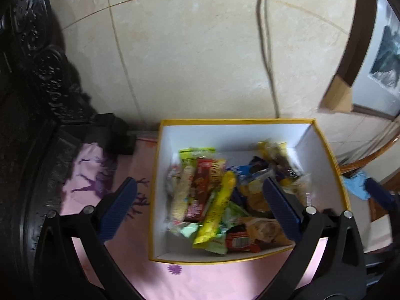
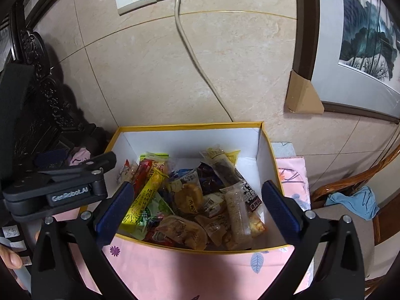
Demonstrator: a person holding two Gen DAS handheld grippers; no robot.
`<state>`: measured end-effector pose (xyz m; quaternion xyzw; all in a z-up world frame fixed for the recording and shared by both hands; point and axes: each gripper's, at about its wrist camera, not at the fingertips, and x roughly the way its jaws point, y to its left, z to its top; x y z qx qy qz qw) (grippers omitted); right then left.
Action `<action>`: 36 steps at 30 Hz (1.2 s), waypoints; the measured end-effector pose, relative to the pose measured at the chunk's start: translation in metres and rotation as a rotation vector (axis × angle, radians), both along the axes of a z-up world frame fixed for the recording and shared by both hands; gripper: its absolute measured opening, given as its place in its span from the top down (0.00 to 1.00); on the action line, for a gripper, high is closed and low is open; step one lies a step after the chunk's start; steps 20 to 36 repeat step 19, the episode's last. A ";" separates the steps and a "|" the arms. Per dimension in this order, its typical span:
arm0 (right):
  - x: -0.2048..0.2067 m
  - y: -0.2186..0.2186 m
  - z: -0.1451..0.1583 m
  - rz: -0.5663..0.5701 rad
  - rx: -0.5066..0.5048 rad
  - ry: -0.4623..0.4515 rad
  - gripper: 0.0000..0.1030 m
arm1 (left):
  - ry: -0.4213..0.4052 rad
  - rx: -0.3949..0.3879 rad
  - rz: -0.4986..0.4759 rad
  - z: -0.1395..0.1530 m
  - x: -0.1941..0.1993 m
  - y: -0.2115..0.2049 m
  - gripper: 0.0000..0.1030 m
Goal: Organize snacks
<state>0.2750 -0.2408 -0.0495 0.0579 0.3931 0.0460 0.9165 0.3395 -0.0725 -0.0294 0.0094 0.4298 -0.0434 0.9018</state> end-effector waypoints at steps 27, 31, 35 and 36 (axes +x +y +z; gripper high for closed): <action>0.001 -0.001 0.001 -0.007 -0.012 0.017 0.01 | 0.043 -0.049 0.015 -0.003 0.003 0.005 0.02; 0.001 -0.001 0.001 -0.007 -0.012 0.017 0.01 | 0.043 -0.049 0.015 -0.003 0.003 0.005 0.02; 0.001 -0.001 0.001 -0.007 -0.012 0.017 0.01 | 0.043 -0.049 0.015 -0.003 0.003 0.005 0.02; 0.001 -0.001 0.001 -0.007 -0.012 0.017 0.01 | 0.043 -0.049 0.015 -0.003 0.003 0.005 0.02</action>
